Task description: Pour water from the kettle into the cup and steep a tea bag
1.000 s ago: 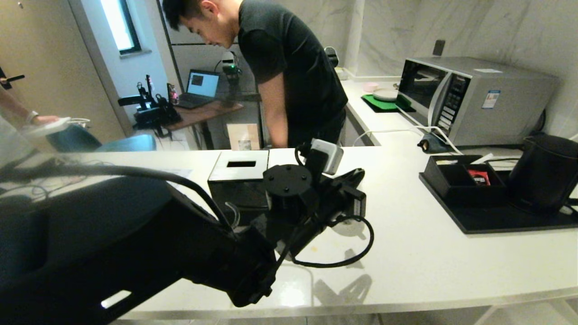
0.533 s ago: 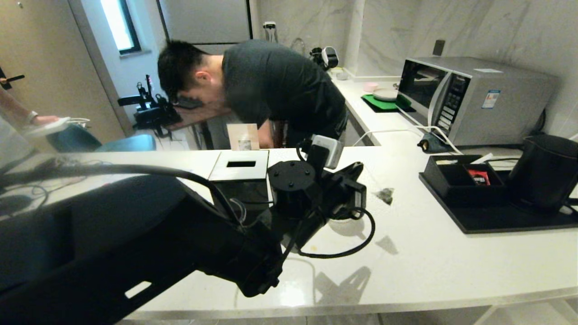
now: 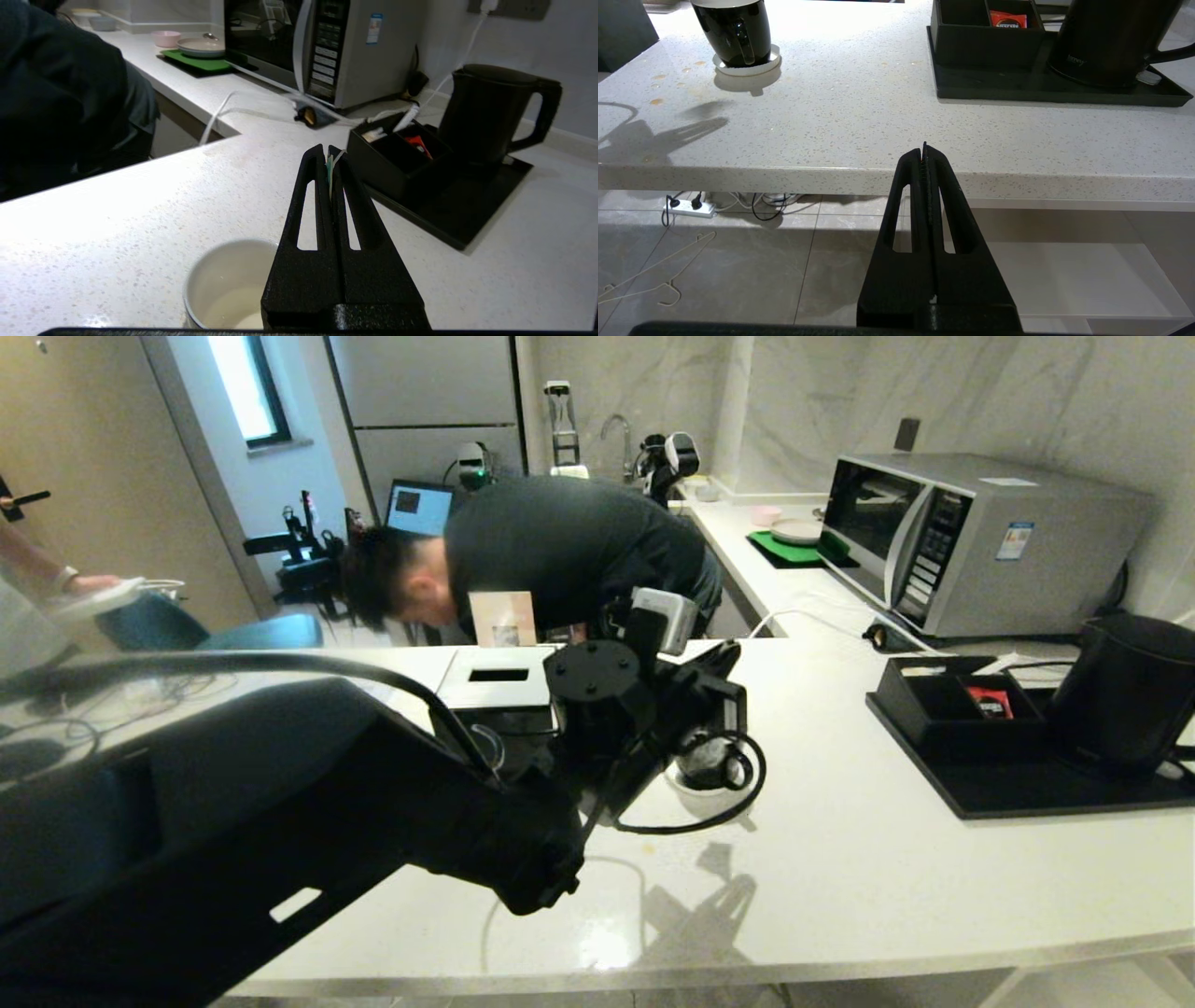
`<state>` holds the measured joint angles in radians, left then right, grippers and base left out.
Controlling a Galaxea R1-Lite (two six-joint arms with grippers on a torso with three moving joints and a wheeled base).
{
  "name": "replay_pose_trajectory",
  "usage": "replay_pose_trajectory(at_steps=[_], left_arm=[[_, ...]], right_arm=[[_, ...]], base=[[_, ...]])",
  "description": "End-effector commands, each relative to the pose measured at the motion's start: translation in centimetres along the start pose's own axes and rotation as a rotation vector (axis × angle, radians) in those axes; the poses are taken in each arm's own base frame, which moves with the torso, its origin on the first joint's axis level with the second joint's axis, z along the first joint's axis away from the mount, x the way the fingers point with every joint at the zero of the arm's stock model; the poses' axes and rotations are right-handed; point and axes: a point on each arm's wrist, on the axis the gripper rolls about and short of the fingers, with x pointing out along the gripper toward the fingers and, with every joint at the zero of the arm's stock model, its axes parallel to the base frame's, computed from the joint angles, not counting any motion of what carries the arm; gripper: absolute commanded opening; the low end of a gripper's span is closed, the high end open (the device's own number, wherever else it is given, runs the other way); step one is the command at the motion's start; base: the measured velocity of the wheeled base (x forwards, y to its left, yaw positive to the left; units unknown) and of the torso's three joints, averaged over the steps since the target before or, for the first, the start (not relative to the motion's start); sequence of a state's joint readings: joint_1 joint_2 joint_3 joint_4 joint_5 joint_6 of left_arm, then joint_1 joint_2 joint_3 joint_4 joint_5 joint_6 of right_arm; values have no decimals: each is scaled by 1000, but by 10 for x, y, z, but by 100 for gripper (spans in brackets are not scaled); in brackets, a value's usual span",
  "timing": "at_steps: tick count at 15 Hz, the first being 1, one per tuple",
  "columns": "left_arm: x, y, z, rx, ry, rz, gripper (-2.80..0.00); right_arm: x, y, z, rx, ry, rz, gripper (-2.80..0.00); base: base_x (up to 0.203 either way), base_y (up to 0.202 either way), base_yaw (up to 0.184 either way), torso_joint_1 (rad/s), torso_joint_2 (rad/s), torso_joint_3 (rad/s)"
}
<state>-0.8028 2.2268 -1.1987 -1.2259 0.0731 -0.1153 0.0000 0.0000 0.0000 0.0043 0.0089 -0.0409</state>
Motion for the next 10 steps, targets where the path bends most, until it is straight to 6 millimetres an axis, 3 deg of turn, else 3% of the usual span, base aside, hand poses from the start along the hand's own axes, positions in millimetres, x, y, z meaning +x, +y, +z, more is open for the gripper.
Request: replay_pose_trajectory(at_steps=[1, 10], left_arm=[[4, 5, 6, 3, -27, 9, -280], [8, 15, 15, 31, -30, 36, -280]], right_arm=[[0, 0, 0, -1, 2, 0, -280], [0, 0, 0, -1, 2, 0, -280]], base=[[0, 0, 0, 0, 0, 0], [0, 0, 0, 0, 0, 0]])
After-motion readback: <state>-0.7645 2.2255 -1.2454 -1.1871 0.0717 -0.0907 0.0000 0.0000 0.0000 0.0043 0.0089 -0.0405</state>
